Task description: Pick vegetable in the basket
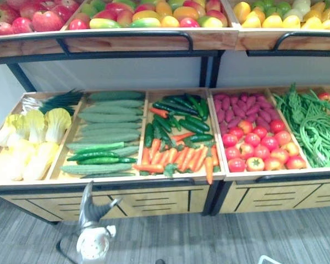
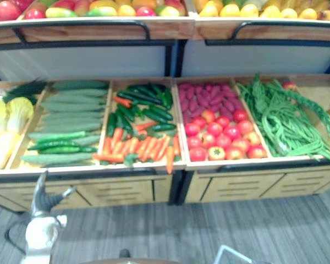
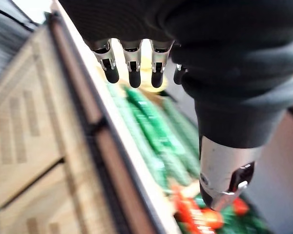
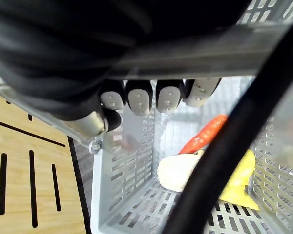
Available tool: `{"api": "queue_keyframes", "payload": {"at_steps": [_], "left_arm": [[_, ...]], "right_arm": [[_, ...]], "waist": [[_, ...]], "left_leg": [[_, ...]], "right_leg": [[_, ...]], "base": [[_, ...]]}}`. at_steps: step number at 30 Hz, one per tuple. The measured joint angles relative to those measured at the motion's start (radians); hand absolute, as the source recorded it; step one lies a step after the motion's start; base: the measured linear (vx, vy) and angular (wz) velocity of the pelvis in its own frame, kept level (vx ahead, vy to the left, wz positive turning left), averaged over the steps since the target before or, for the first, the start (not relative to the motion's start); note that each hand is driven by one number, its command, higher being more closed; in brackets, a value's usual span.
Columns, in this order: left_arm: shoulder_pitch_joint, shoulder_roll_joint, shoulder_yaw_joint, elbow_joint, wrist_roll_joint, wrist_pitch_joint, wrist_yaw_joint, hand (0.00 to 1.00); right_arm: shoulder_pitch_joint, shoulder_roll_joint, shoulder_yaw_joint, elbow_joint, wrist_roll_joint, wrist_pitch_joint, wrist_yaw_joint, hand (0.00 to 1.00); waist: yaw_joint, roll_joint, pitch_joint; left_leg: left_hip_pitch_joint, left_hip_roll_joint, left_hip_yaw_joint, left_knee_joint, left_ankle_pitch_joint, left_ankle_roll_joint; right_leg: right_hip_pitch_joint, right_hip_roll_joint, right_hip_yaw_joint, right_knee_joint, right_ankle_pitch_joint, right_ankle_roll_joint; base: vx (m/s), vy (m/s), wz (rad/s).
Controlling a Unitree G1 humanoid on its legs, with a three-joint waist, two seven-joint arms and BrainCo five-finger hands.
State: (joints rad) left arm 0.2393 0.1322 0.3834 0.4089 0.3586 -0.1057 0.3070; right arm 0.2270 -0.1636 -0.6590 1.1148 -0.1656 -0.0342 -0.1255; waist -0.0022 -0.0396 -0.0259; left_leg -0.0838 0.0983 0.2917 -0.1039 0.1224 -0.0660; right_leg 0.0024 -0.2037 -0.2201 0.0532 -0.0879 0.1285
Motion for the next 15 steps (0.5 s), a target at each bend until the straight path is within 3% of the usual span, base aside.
{"api": "queue_keyframes", "payload": {"at_steps": [5,9,12,15], "left_arm": [[0.002,-0.012,0.116,0.376,-0.001,0.030,0.072,0.00],[-0.001,-0.013,0.186,0.582,-0.040,0.047,0.068,0.00],[-0.003,-0.016,0.204,0.664,-0.141,0.071,-0.035,0.00],[-0.010,-0.022,0.185,0.687,-0.141,0.072,-0.114,0.00]], "right_arm": [[-0.003,0.049,0.059,0.006,0.006,-0.002,-0.026,1.00],[-0.019,0.051,0.058,0.046,0.006,-0.019,-0.038,1.00],[-0.032,0.040,0.055,0.066,0.006,-0.020,-0.036,1.00],[-0.034,0.033,0.038,0.077,0.006,-0.020,-0.031,1.00]], "waist": [[0.000,-0.027,-0.006],[-0.009,-0.040,0.000],[-0.023,-0.033,0.003],[-0.023,-0.027,0.004]], "left_leg": [[0.003,0.002,0.004,0.000,-0.011,-0.006],[0.036,-0.001,0.007,0.000,-0.022,-0.017],[0.039,0.000,0.005,0.000,-0.024,-0.021],[0.039,0.002,0.004,0.000,-0.025,-0.022]], "right_leg": [[0.003,0.001,0.002,-0.007,-0.006,0.002],[0.038,0.001,0.004,-0.019,-0.008,-0.001],[0.040,0.003,0.004,-0.018,-0.012,-0.001],[0.040,0.004,0.003,-0.017,-0.016,0.001]], "base": [[0.08,-0.009,-0.03],[0.09,-0.007,-0.04],[0.03,-0.006,0.00],[0.00,0.000,0.00]]}}
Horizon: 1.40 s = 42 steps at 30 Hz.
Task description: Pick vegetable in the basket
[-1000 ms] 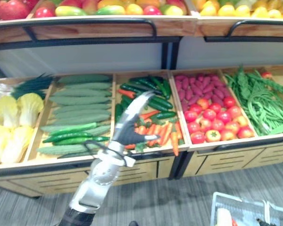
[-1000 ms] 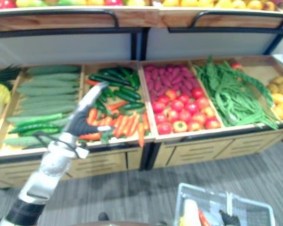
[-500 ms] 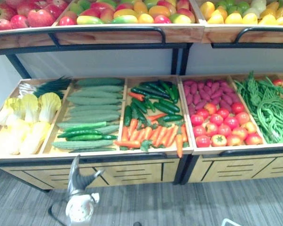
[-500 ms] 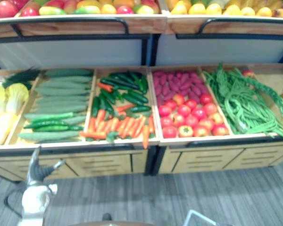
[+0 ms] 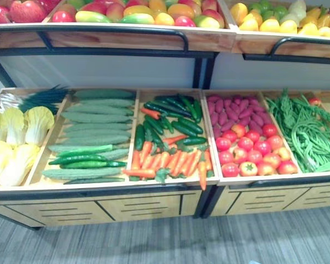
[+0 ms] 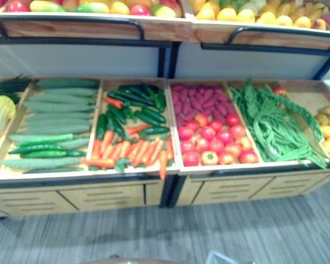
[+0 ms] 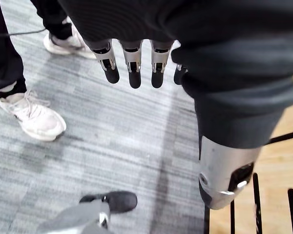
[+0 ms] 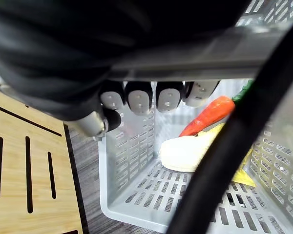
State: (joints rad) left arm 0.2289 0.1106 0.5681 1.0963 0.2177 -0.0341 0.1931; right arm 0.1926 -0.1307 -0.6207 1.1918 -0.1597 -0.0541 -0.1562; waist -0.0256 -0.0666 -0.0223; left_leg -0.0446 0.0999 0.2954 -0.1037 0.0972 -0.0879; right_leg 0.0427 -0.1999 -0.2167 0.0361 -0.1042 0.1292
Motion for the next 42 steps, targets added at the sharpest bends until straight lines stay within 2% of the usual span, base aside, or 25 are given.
{"api": "queue_keyframes", "payload": {"at_steps": [2,7,15,16,18,20,21,22,23,24,25,26,27,28,29,31,32,33,36,37,38,39,41,42], "left_arm": [[-0.013,-0.004,-0.039,0.013,-0.001,-0.001,-0.041,0.00],[-0.030,-0.009,-0.128,0.021,-0.019,-0.010,-0.089,0.00],[-0.038,-0.008,-0.210,0.046,-0.045,-0.012,-0.089,0.00],[-0.038,-0.008,-0.211,0.046,-0.047,-0.013,-0.089,0.00],[-0.045,-0.005,-0.219,0.045,-0.047,-0.012,-0.090,0.00],[-0.070,0.001,-0.247,0.042,-0.047,-0.013,-0.089,0.00],[-0.080,0.003,-0.282,0.037,-0.039,-0.016,-0.090,0.00],[-0.088,0.008,-0.302,0.036,-0.038,-0.021,-0.091,0.00],[-0.095,0.023,-0.351,0.037,-0.031,-0.023,-0.091,0.00],[-0.097,0.025,-0.364,0.038,-0.012,-0.023,-0.090,0.00],[-0.101,0.030,-0.378,0.038,0.002,-0.027,-0.091,0.00],[-0.111,0.034,-0.384,0.038,0.004,-0.029,-0.091,0.00],[-0.122,0.035,-0.387,0.037,0.005,-0.029,-0.091,0.00],[-0.135,0.030,-0.387,0.033,0.006,-0.030,-0.091,0.00],[-0.139,0.025,-0.385,0.013,0.023,-0.031,-0.091,0.00],[-0.136,0.041,-0.386,-0.010,0.031,-0.031,-0.091,0.00],[-0.122,0.045,-0.386,-0.017,0.032,-0.030,-0.091,0.00],[-0.112,0.045,-0.386,-0.024,0.032,-0.030,-0.091,0.00],[-0.104,0.044,-0.373,-0.030,0.030,-0.028,-0.089,0.00],[-0.108,0.032,-0.370,-0.028,0.029,-0.027,-0.090,0.00],[-0.106,0.001,-0.369,-0.028,0.028,-0.028,-0.091,0.00],[-0.107,-0.013,-0.370,-0.029,0.028,-0.029,-0.091,0.00],[-0.125,-0.019,-0.366,-0.022,0.032,-0.029,-0.091,0.00],[-0.137,-0.023,-0.364,-0.023,0.030,-0.029,-0.088,0.00]], "right_arm": [[-0.003,-0.008,0.001,0.002,0.000,0.000,0.009,1.00],[-0.002,-0.010,0.006,0.003,-0.001,0.001,0.016,1.00],[-0.015,-0.010,0.055,0.003,-0.007,0.000,0.035,1.00],[-0.017,-0.010,0.060,0.003,-0.010,0.000,0.035,1.00],[-0.024,-0.009,0.059,0.002,-0.015,-0.001,0.035,1.00],[-0.034,-0.008,0.058,-0.002,-0.015,-0.002,0.036,1.00],[-0.034,-0.015,0.058,-0.011,-0.015,-0.001,0.037,1.00],[-0.035,-0.016,0.058,-0.020,-0.016,-0.002,0.038,1.00],[-0.035,-0.014,0.059,-0.047,-0.016,-0.009,0.042,1.00],[-0.036,-0.014,0.059,-0.052,-0.015,-0.014,0.042,1.00],[-0.046,-0.013,0.062,-0.060,-0.015,-0.016,0.042,1.00],[-0.056,-0.009,0.080,-0.079,-0.014,-0.016,0.042,1.00],[-0.058,-0.006,0.090,-0.090,-0.014,-0.018,0.043,1.00],[-0.067,-0.009,0.115,-0.097,-0.005,-0.019,0.044,1.00],[-0.084,-0.013,0.130,-0.100,-0.003,-0.020,0.048,1.00],[-0.077,0.005,0.135,-0.079,0.012,-0.012,0.048,1.00],[-0.068,0.013,0.133,-0.076,0.016,-0.010,0.047,1.00],[-0.063,0.016,0.133,-0.076,0.018,-0.010,0.046,1.00],[-0.050,0.024,0.109,-0.074,0.017,0.001,0.038,1.00],[-0.054,0.019,0.108,-0.073,0.017,0.003,0.037,1.00],[-0.052,0.005,0.108,-0.071,0.013,0.005,0.036,1.00],[-0.054,-0.007,0.109,-0.066,0.009,0.006,0.036,1.00],[-0.063,-0.017,0.108,-0.032,0.011,0.013,0.035,1.00],[-0.058,-0.015,0.108,-0.025,0.012,0.023,0.035,1.00]], "waist": [[-0.001,0.005,0.003],[-0.003,0.007,0.008],[-0.003,0.011,0.030],[-0.002,0.004,0.035],[-0.005,-0.003,0.052],[-0.012,-0.011,0.099],[-0.017,0.002,0.114],[-0.021,0.008,0.118],[-0.028,0.028,0.120],[-0.025,0.037,0.119],[-0.021,0.048,0.120],[-0.026,0.065,0.121],[-0.027,0.065,0.125],[-0.025,0.078,0.133],[-0.028,0.083,0.157],[-0.023,0.061,0.169],[-0.024,0.059,0.169],[-0.024,0.060,0.169],[-0.019,0.053,0.165],[-0.012,0.057,0.164],[0.001,0.092,0.148],[0.001,0.103,0.143],[-0.005,0.102,0.144],[-0.011,0.097,0.148]], "left_leg": [[0.001,0.000,0.000,0.000,-0.001,-0.001],[0.002,0.001,0.002,0.000,-0.004,-0.005],[0.031,0.006,0.048,0.000,-0.025,-0.015],[0.038,0.006,0.055,0.003,-0.031,-0.015],[0.057,0.000,0.064,0.010,-0.047,-0.010],[0.043,0.000,0.064,0.111,-0.107,-0.007],[0.025,0.008,0.075,0.184,-0.154,0.001],[0.021,0.013,0.086,0.205,-0.165,0.005],[0.002,0.038,0.128,0.255,-0.198,0.009],[-0.004,0.053,0.154,0.264,-0.207,0.011],[-0.006,0.072,0.201,0.263,-0.212,0.012],[-0.008,0.095,0.256,0.257,-0.214,0.016],[-0.007,0.100,0.289,0.253,-0.212,0.025],[-0.003,0.118,0.351,0.231,-0.205,0.056],[0.016,0.131,0.432,0.213,-0.201,0.070],[0.064,0.124,0.530,0.206,-0.204,0.079],[0.089,0.124,0.589,0.212,-0.206,0.082],[0.100,0.123,0.617,0.213,-0.206,0.082],[0.101,0.120,0.758,0.240,-0.206,0.082],[0.097,0.138,0.817,0.258,-0.202,0.079],[0.081,0.158,0.849,0.252,-0.185,0.071],[0.076,0.165,0.863,0.249,-0.172,0.068],[0.067,0.191,0.907,0.288,-0.165,0.071],[0.069,0.234,0.922,0.346,-0.165,0.071]], "right_leg": [[0.000,0.000,0.000,0.000,-0.001,0.001],[0.000,0.000,0.004,0.000,-0.010,0.003],[-0.001,0.003,0.048,0.001,-0.010,0.006],[0.000,0.002,0.056,0.005,-0.011,0.007],[-0.001,-0.008,0.065,0.038,-0.029,0.012],[-0.002,-0.030,0.071,0.093,-0.046,0.007],[-0.023,-0.038,0.096,0.140,-0.045,0.006],[-0.040,-0.037,0.114,0.167,-0.042,0.004],[-0.098,-0.020,0.176,0.211,-0.006,-0.005],[-0.123,-0.006,0.201,0.213,0.021,-0.010],[-0.162,0.016,0.228,0.207,0.077,-0.020],[-0.199,0.039,0.218,0.186,0.161,-0.025],[-0.218,0.046,0.203,0.162,0.214,-0.037],[-0.207,0.068,0.172,0.037,0.336,-0.073],[-0.220,0.048,0.050,0.162,0.258,-0.093],[-0.218,-0.008,-0.067,0.475,0.092,-0.116],[-0.180,-0.031,-0.102,0.580,0.081,-0.132],[-0.160,-0.041,-0.110,0.606,0.081,-0.131],[-0.082,-0.088,-0.156,0.530,0.098,-0.107],[-0.071,-0.060,-0.186,0.425,0.065,-0.090],[-0.068,-0.018,-0.189,0.312,0.065,-0.090],[-0.064,-0.005,-0.190,0.254,0.061,-0.084],[-0.066,0.013,-0.192,0.156,0.032,-0.042],[-0.049,0.041,-0.190,0.101,0.032,-0.042]], "base": [[0.00,0.000,0.00],[0.00,0.000,-0.01],[0.04,0.001,-0.17],[0.08,0.006,-0.24],[0.08,0.016,-0.15],[0.05,0.043,-0.14],[0.03,0.066,-0.30],[0.03,0.136,-0.71],[0.03,0.131,-0.83],[0.02,0.146,-1.20],[-0.02,0.188,-1.38],[-0.02,0.157,-1.48],[-0.06,0.208,-1.73],[-0.10,0.150,-1.71],[-0.10,0.150,-1.63],[-0.08,0.130,-1.44],[-0.09,0.105,-1.44],[-0.09,-0.003,-1.44],[-0.11,-0.110,-1.51],[-0.13,-0.249,-1.83],[-0.16,-0.375,-1.83],[-0.18,-0.460,-1.59],[-0.10,-0.473,-1.15],[-0.03,-0.373,-0.76]]}}
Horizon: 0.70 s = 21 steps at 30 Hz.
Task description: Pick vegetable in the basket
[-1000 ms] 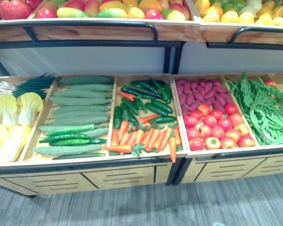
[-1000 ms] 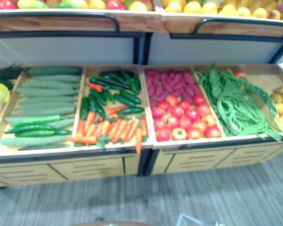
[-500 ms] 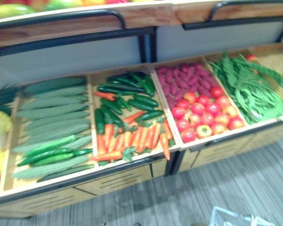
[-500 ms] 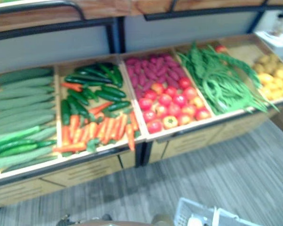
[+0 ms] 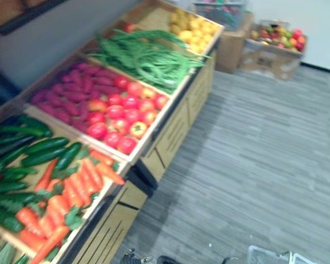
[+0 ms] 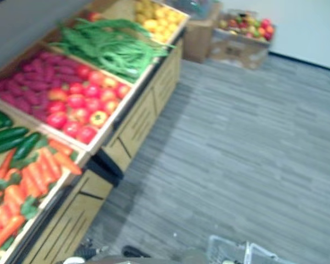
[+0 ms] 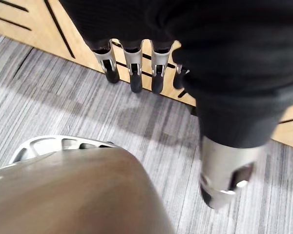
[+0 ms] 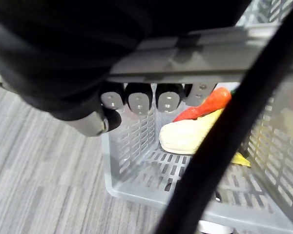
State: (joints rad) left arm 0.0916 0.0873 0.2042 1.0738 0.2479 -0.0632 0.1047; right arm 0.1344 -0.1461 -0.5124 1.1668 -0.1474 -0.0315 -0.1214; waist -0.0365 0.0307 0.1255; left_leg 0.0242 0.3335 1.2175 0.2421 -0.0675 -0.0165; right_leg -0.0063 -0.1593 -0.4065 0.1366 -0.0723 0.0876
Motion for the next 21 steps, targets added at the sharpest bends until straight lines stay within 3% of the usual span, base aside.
{"api": "queue_keyframes", "payload": {"at_steps": [2,5,7,8,9,11,13,15,16,21], "left_arm": [[-0.007,0.000,-0.002,0.001,0.000,0.000,-0.001,0.00],[-0.019,-0.020,-0.004,-0.006,-0.001,-0.002,-0.001,0.00],[-0.018,-0.027,-0.004,-0.013,-0.001,-0.003,-0.001,0.00],[-0.017,-0.030,-0.004,-0.023,-0.001,-0.004,-0.001,0.00],[-0.018,-0.033,-0.004,-0.028,-0.001,-0.006,0.000,0.00],[-0.018,-0.048,-0.002,-0.048,-0.006,-0.017,0.007,0.00],[-0.011,-0.045,0.000,-0.048,-0.006,-0.022,0.007,0.00],[-0.011,-0.034,0.000,-0.051,-0.005,-0.022,0.006,0.00],[-0.011,-0.019,-0.001,-0.054,-0.004,-0.023,0.006,0.00],[0.005,0.004,-0.013,-0.035,0.011,-0.020,0.003,0.00]], "right_arm": [[0.006,0.002,0.008,0.015,0.000,0.001,0.000,1.00],[0.020,0.004,0.027,0.026,0.006,0.001,0.000,1.00],[0.014,-0.003,0.052,0.025,0.006,-0.003,0.000,1.00],[0.000,-0.014,0.061,0.015,0.005,-0.006,0.000,1.00],[-0.010,-0.022,0.070,0.011,0.005,-0.010,0.000,1.00],[-0.041,-0.063,0.092,0.009,0.002,-0.027,-0.001,1.00],[-0.050,-0.072,0.100,0.009,-0.011,-0.035,0.000,1.00],[-0.058,-0.071,0.110,0.008,-0.011,-0.042,0.001,1.00],[-0.061,-0.063,0.114,0.008,-0.010,-0.048,0.001,1.00],[-0.066,-0.059,0.107,0.012,-0.009,-0.059,0.001,1.00]], "waist": [[-0.014,0.004,-0.002],[-0.027,0.016,0.001],[-0.032,0.015,0.009],[-0.025,0.013,0.018],[-0.022,0.010,0.020],[0.005,0.017,0.026],[0.016,0.025,0.027],[0.015,0.022,0.025],[0.014,0.002,0.031],[0.013,-0.014,0.035]], "left_leg": [[0.012,0.040,0.003,0.047,0.000,0.000],[0.056,0.143,-0.001,0.175,0.001,0.000],[0.063,0.161,-0.093,0.229,0.016,-0.012],[0.022,0.157,-0.245,0.278,0.028,-0.031],[-0.006,0.108,-0.370,0.258,0.006,-0.053],[-0.040,-0.112,-0.846,0.070,-0.065,-0.095],[-0.024,-0.148,-0.986,-0.003,-0.052,-0.102],[-0.015,-0.159,-1.042,-0.012,-0.077,-0.130],[-0.024,-0.170,-1.046,-0.018,-0.085,-0.123],[-0.040,-0.195,-0.987,-0.068,-0.135,-0.097]], "right_leg": [[0.026,0.023,-0.001,-0.034,0.000,0.000],[0.075,0.073,0.015,-0.063,-0.003,-0.005],[0.085,0.076,0.062,-0.063,-0.017,-0.028],[0.087,0.065,0.116,-0.062,-0.019,-0.031],[0.080,0.048,0.144,-0.062,-0.021,-0.035],[0.043,0.009,0.260,-0.052,-0.019,-0.032],[0.023,0.037,0.316,-0.047,-0.019,-0.012],[0.007,0.049,0.361,-0.064,-0.014,0.011],[-0.011,0.042,0.387,-0.083,0.000,0.026],[-0.053,0.025,0.472,-0.174,0.098,0.045]], "base": [[-0.04,-0.249,-0.40],[-0.09,-0.150,-0.46],[-0.12,-0.109,-0.69],[-0.06,-0.038,-0.74],[-0.15,0.042,-1.06],[-0.15,0.169,-1.28],[-0.11,0.188,-0.99],[-0.12,0.150,-0.61],[-0.14,0.123,-0.54],[-0.11,0.122,-0.46]]}}
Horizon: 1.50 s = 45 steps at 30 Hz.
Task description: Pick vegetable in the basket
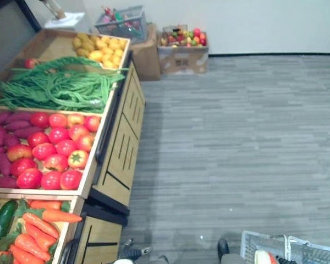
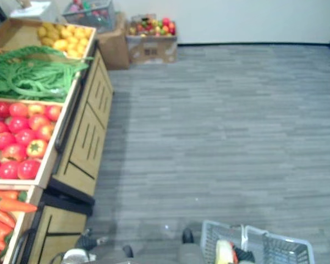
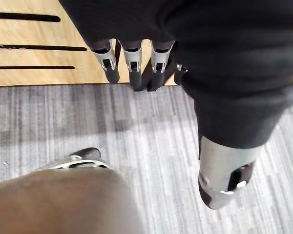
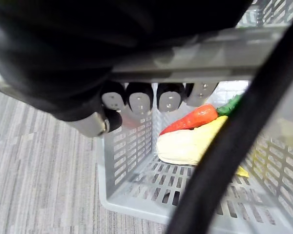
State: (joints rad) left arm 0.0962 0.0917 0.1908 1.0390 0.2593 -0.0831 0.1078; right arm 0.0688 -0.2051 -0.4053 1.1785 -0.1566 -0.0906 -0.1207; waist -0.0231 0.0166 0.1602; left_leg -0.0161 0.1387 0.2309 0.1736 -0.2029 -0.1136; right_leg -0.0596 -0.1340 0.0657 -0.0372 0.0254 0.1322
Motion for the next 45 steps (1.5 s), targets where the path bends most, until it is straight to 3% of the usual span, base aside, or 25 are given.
{"api": "queue_keyframes", "payload": {"at_steps": [6,11,15,19,22,25,27,30,32,35,38,40,42,44,45], "left_arm": [[-0.001,0.013,-0.041,0.028,0.000,-0.001,0.003,0.00],[-0.015,0.018,-0.051,0.026,0.000,-0.001,0.003,0.00],[-0.013,0.027,-0.070,0.027,0.001,0.000,0.004,0.00],[0.008,0.039,-0.079,0.028,0.024,0.001,0.004,0.00],[0.007,0.040,-0.106,0.030,0.030,0.006,0.005,0.00],[0.005,0.019,-0.106,0.028,0.030,0.005,0.005,0.00],[0.006,0.016,-0.104,0.025,0.030,0.005,0.005,0.00],[0.007,0.016,-0.104,0.014,0.030,0.005,0.006,0.00],[0.005,0.007,-0.099,0.013,0.029,0.005,0.006,0.00],[0.008,-0.006,-0.060,0.017,0.028,0.007,0.011,0.00],[0.007,-0.014,-0.036,0.026,0.028,0.007,0.026,0.00],[0.007,-0.015,-0.030,0.034,0.028,0.007,0.027,0.00],[0.008,-0.015,-0.017,0.036,0.029,0.007,0.026,0.00],[0.012,-0.018,-0.014,0.038,0.030,0.006,0.025,0.00],[0.014,-0.018,-0.011,0.040,0.030,0.007,0.025,0.00]], "right_arm": [[0.018,-0.013,-0.030,0.000,0.010,0.010,-0.002,1.00],[0.005,0.007,-0.041,-0.005,0.009,0.018,0.000,1.00],[0.000,0.028,-0.042,-0.025,0.017,0.016,0.000,1.00],[-0.004,0.056,-0.004,-0.028,0.014,0.019,0.000,1.00],[-0.003,0.066,-0.011,-0.027,0.017,0.023,0.000,1.00],[0.025,0.061,-0.020,-0.027,0.019,0.036,-0.001,1.00],[0.029,0.058,-0.017,-0.023,0.019,0.040,0.000,1.00],[0.037,0.053,0.016,-0.023,0.017,0.039,0.001,1.00],[0.049,0.031,0.023,-0.023,0.014,0.036,0.001,1.00],[0.051,0.010,0.022,-0.023,0.014,0.034,0.000,1.00],[0.040,-0.019,0.006,-0.023,0.014,0.022,0.000,1.00],[0.031,-0.022,-0.002,-0.023,0.007,0.018,0.000,1.00],[0.016,-0.021,-0.009,-0.023,0.005,0.018,0.000,1.00],[0.010,-0.022,-0.009,-0.026,0.004,0.015,0.000,1.00],[0.010,-0.020,-0.008,-0.026,0.004,0.014,0.000,1.00]], "waist": [[-0.006,0.012,-0.014],[-0.002,0.002,-0.010],[-0.002,-0.006,0.005],[0.000,-0.034,-0.003],[-0.006,-0.019,0.001],[-0.006,0.026,-0.012],[-0.003,0.030,-0.015],[-0.006,0.031,-0.020],[-0.006,0.041,-0.027],[-0.002,0.037,-0.026],[-0.004,0.035,-0.026],[-0.003,0.034,-0.026],[-0.003,0.032,-0.024],[-0.001,0.038,-0.026],[-0.001,0.036,-0.030]], "left_leg": [[-0.013,-0.037,0.038,-0.032,0.009,0.016],[0.021,-0.030,0.038,-0.035,-0.003,0.022],[0.095,-0.024,0.073,-0.047,-0.015,0.031],[0.134,-0.044,0.162,-0.083,-0.016,0.034],[0.133,-0.019,0.178,-0.087,-0.010,0.014],[0.142,0.020,0.187,-0.116,0.007,-0.019],[0.135,0.042,0.192,-0.078,0.023,-0.045],[0.058,0.085,0.158,0.129,0.050,-0.062],[-0.015,0.109,0.110,0.297,0.115,-0.049],[-0.058,0.107,0.075,0.393,0.192,-0.046],[-0.068,0.045,0.022,0.250,0.112,-0.048],[-0.067,0.039,0.012,0.150,0.106,-0.047],[-0.066,0.027,-0.019,0.041,0.120,-0.029],[-0.068,0.015,-0.036,-0.045,0.219,-0.009],[-0.060,0.014,-0.033,-0.052,0.199,-0.007]], "right_leg": [[-0.061,-0.018,0.046,-0.005,0.027,0.026],[-0.105,0.005,0.048,0.103,0.017,0.010],[-0.172,0.013,-0.051,0.315,-0.005,-0.025],[-0.178,-0.051,-0.257,0.282,-0.049,-0.075],[-0.179,-0.030,-0.291,0.261,-0.039,-0.060],[-0.179,0.013,-0.307,0.250,-0.071,-0.079],[-0.171,0.032,-0.306,0.240,-0.081,-0.093],[-0.122,0.037,-0.312,0.200,-0.089,-0.105],[-0.083,0.037,-0.315,0.173,-0.080,-0.112],[-0.028,0.024,-0.306,0.141,-0.073,-0.122],[-0.016,-0.006,-0.291,0.123,-0.073,-0.122],[-0.016,-0.007,-0.281,0.119,-0.073,-0.122],[-0.016,-0.007,-0.267,0.119,-0.074,-0.112],[-0.022,0.003,-0.241,0.117,-0.071,-0.073],[-0.021,0.003,-0.234,0.110,-0.069,-0.064]], "base": [[0.02,0.043,-0.23],[0.06,-0.004,-0.27],[-0.02,0.004,-0.36],[-0.06,-0.005,-0.50],[0.04,-0.072,-0.26],[0.13,-0.142,-0.06],[0.16,-0.161,-0.15],[0.15,-0.188,-0.01],[0.18,-0.124,0.02],[0.21,-0.070,-0.05],[0.12,0.003,-0.05],[0.05,0.084,-0.13],[0.03,0.157,-0.27],[0.02,0.257,-0.35],[0.03,0.247,-0.19]]}}
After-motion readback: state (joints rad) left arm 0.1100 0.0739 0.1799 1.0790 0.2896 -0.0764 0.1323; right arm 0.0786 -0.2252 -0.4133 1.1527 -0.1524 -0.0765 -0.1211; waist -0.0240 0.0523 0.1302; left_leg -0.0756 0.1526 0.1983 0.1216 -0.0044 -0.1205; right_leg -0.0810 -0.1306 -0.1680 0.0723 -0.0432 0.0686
